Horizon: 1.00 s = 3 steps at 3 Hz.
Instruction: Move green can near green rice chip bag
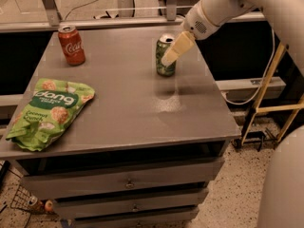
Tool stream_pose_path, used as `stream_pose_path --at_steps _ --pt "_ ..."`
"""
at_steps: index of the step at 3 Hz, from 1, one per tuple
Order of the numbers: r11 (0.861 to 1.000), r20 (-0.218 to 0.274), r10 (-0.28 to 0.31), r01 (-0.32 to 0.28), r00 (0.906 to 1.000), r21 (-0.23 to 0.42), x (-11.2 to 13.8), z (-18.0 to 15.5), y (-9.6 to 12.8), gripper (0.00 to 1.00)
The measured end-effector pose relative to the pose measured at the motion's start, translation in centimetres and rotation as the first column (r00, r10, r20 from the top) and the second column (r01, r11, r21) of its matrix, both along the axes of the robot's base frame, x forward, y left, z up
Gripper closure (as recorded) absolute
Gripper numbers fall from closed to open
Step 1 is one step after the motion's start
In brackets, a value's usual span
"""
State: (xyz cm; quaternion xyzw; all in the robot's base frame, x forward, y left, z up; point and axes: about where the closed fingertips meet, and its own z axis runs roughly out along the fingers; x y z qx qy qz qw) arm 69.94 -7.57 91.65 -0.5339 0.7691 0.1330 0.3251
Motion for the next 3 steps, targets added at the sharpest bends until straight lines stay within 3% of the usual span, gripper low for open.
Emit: stream_pose_path --at_steps 2,3 --pt "0.999 -0.024 0.043 -0.043 0.9988 0.001 0.51 -0.9 1.63 0.41" --pt "0.998 -0.009 0.064 -0.063 0.9979 0.023 0.36 -0.48 1.58 0.72"
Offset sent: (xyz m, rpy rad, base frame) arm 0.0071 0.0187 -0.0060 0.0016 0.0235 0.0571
